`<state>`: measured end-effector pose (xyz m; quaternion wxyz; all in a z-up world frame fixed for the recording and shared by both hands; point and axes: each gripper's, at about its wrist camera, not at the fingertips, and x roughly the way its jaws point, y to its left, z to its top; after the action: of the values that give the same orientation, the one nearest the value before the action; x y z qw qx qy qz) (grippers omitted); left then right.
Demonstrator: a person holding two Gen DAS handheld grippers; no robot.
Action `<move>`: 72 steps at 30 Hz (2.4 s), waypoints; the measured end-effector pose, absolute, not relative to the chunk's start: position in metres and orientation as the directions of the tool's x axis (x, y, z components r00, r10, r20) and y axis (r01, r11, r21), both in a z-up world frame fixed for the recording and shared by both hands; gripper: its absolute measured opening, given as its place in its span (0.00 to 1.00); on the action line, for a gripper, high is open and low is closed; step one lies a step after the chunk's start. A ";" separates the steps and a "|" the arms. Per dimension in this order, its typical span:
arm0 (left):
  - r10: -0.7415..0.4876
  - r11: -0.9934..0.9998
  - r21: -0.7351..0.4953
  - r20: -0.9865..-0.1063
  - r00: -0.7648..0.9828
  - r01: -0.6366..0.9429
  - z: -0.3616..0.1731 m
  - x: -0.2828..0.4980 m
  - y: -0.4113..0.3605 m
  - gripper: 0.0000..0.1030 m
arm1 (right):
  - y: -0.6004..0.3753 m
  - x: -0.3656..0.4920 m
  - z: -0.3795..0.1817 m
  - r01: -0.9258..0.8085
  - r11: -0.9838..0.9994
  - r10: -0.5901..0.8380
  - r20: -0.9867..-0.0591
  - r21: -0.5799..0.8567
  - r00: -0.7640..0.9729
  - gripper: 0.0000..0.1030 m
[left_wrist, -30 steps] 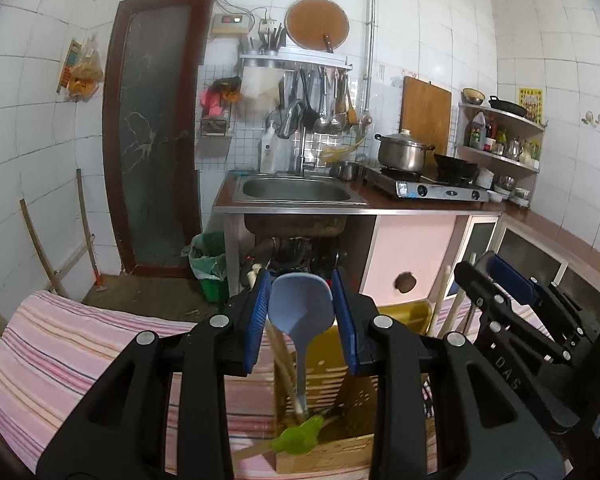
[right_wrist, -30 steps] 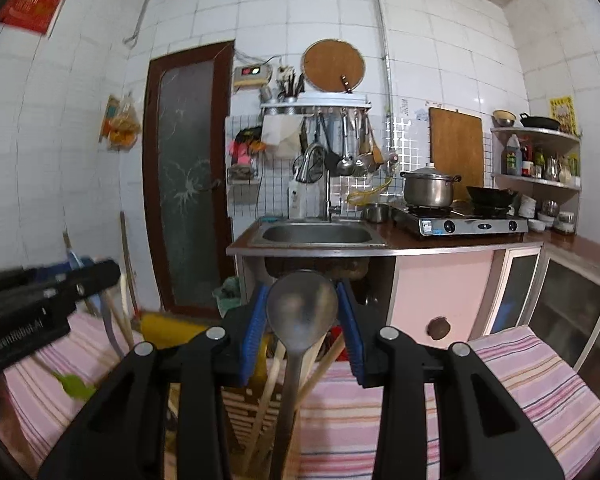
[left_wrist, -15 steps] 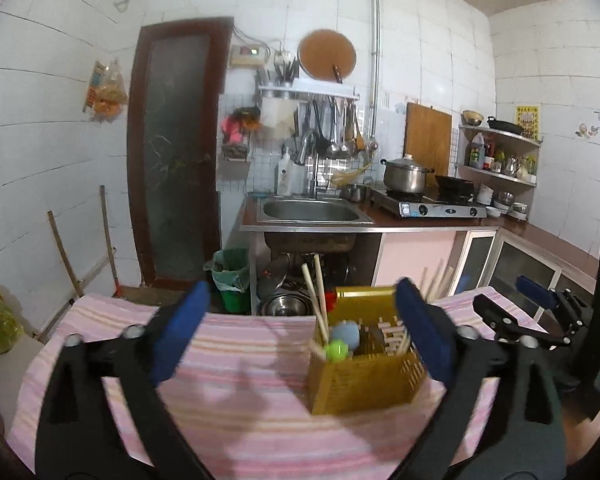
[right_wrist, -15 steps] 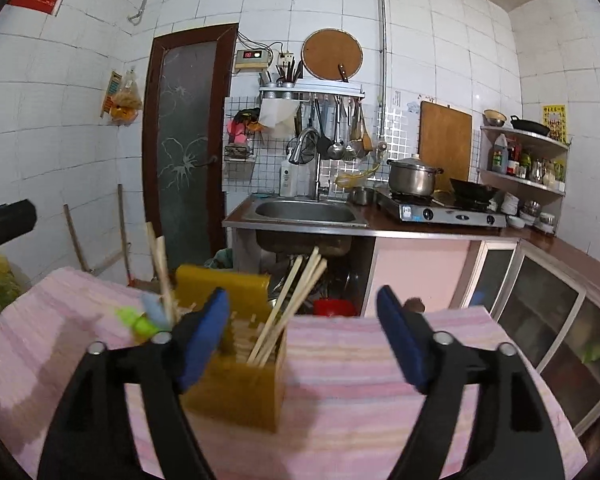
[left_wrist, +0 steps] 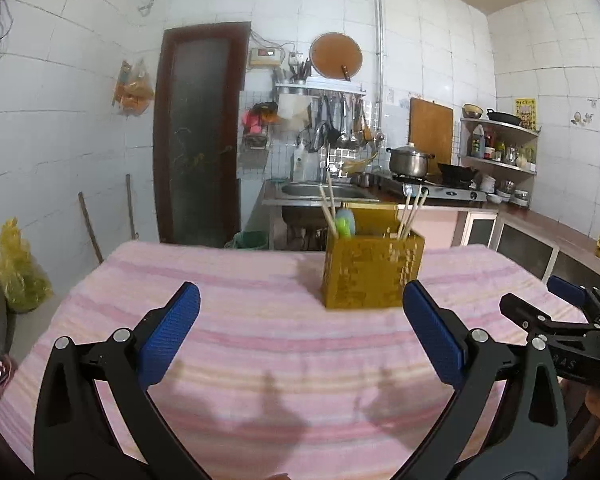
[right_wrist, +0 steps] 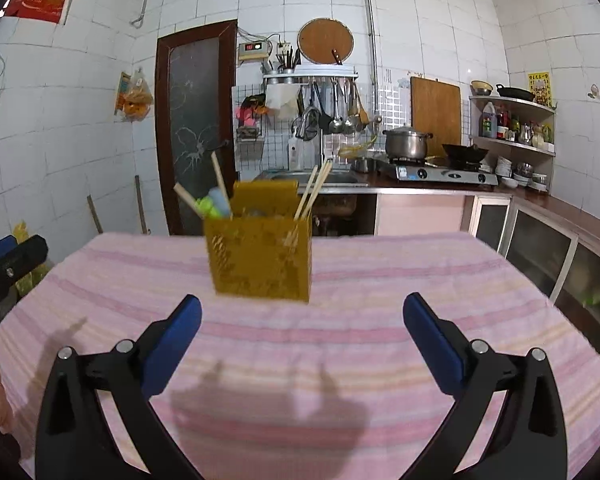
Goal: Organize utensils
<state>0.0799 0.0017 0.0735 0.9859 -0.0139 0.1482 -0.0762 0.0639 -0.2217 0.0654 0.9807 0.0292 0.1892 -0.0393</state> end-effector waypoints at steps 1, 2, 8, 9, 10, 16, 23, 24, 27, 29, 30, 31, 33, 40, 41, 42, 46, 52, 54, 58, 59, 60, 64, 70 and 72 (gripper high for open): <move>-0.148 0.989 -0.050 -0.296 0.944 0.140 0.066 0.074 0.003 0.95 | -0.219 0.056 0.059 0.092 0.995 -0.070 -0.373 0.040 0.925 0.96; -0.141 0.990 -0.045 -0.296 0.945 0.134 0.058 0.067 0.004 0.95 | -0.217 0.050 0.054 0.095 0.995 -0.075 -0.368 0.037 0.927 0.96; -0.087 0.996 0.002 -0.308 0.947 0.093 0.025 0.046 0.005 0.95 | -0.211 0.022 0.026 0.128 0.991 -0.111 -0.365 0.023 0.924 0.96; -0.085 0.996 0.005 -0.304 0.949 0.091 0.023 0.046 0.005 0.95 | -0.212 0.019 0.022 0.141 0.990 -0.121 -0.365 0.029 0.923 0.96; -0.085 0.996 0.006 -0.293 0.952 0.090 0.020 0.044 0.006 0.95 | -0.213 0.017 0.020 0.147 0.988 -0.125 -0.365 0.035 0.923 0.96; -0.109 0.994 -0.009 -0.283 0.953 0.111 0.010 0.041 0.006 0.95 | -0.214 0.006 0.021 0.153 0.987 -0.132 -0.316 0.043 0.940 0.96; -0.098 0.995 -0.047 -0.248 0.964 0.089 0.011 0.034 0.015 0.95 | -0.208 0.001 0.019 0.164 0.986 -0.153 -0.301 0.013 0.941 0.96; -0.091 0.995 -0.049 -0.247 0.965 0.082 0.011 0.034 0.015 0.95 | -0.209 0.000 0.019 0.165 0.986 -0.154 -0.297 0.014 0.942 0.96; -0.076 0.997 -0.044 -0.243 0.967 0.067 0.011 0.033 0.015 0.95 | -0.208 -0.003 0.020 0.170 0.985 -0.159 -0.285 0.015 0.945 0.96; -0.072 0.997 -0.039 -0.241 0.968 0.065 0.012 0.033 0.014 0.95 | -0.208 -0.005 0.020 0.171 0.985 -0.161 -0.276 0.014 0.948 0.96; -0.069 0.997 -0.037 -0.240 0.968 0.062 0.012 0.032 0.013 0.95 | -0.208 -0.006 0.021 0.172 0.985 -0.162 -0.273 0.013 0.948 0.96; -0.068 0.997 -0.036 -0.239 0.969 0.061 0.012 0.032 0.013 0.95 | -0.208 -0.006 0.021 0.171 0.985 -0.162 -0.271 0.013 0.949 0.96; -0.065 0.998 -0.040 -0.233 0.970 0.057 0.012 0.031 0.014 0.95 | -0.208 -0.006 0.021 0.170 0.985 -0.160 -0.272 0.016 0.949 0.96; -0.057 0.998 -0.039 -0.225 0.973 0.050 0.012 0.029 0.014 0.95 | -0.212 -0.007 0.021 0.172 0.985 -0.156 -0.265 0.035 0.951 0.96; -0.057 0.998 -0.037 -0.224 0.973 0.050 0.012 0.029 0.014 0.95 | -0.212 -0.007 0.021 0.172 0.984 -0.156 -0.262 0.037 0.952 0.96; -0.056 0.998 -0.034 -0.224 0.973 0.049 0.012 0.029 0.013 0.95 | -0.212 -0.007 0.021 0.172 0.984 -0.156 -0.261 0.038 0.953 0.96; -0.054 0.998 -0.025 -0.225 0.973 0.049 0.012 0.030 0.013 0.95 | -0.212 -0.007 0.021 0.171 0.985 -0.156 -0.261 0.035 0.953 0.96; -0.053 0.999 -0.022 -0.223 0.973 0.049 0.012 0.029 0.013 0.95 | -0.212 -0.009 0.021 0.169 0.985 -0.156 -0.256 0.029 0.954 0.96; -0.051 0.999 -0.019 -0.223 0.974 0.048 0.012 0.029 0.013 0.95 | -0.212 -0.010 0.021 0.168 0.985 -0.155 -0.257 0.029 0.954 0.96; -0.049 0.999 -0.014 -0.221 0.974 0.047 0.013 0.029 0.011 0.95 | -0.213 -0.010 0.021 0.168 0.985 -0.155 -0.256 0.027 0.954 0.96; -0.049 0.999 -0.013 -0.221 0.974 0.047 0.013 0.030 0.011 0.95 | -0.212 -0.010 0.021 0.168 0.985 -0.156 -0.255 0.026 0.954 0.96; -0.049 0.999 -0.013 -0.221 0.974 0.047 0.013 0.030 0.011 0.95 | -0.212 -0.010 0.020 0.168 0.986 -0.156 -0.255 0.025 0.954 0.96; -0.048 0.999 -0.016 -0.226 0.973 0.045 0.013 0.030 0.011 0.95 | -0.213 -0.010 0.020 0.167 0.986 -0.155 -0.255 0.026 0.954 0.96; -0.047 0.999 -0.018 -0.230 0.972 0.044 0.013 0.031 0.012 0.95 | -0.213 -0.011 0.020 0.167 0.986 -0.155 -0.256 0.027 0.954 0.96; -0.047 0.999 -0.017 -0.230 0.972 0.044 0.013 0.031 0.012 0.95 | -0.213 -0.011 0.020 0.167 0.986 -0.155 -0.255 0.026 0.954 0.96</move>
<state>0.0311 0.0117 0.0135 0.9930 -0.0056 0.1160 -0.0229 -0.0110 -0.2133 0.0204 0.9883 0.0237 0.1270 -0.0815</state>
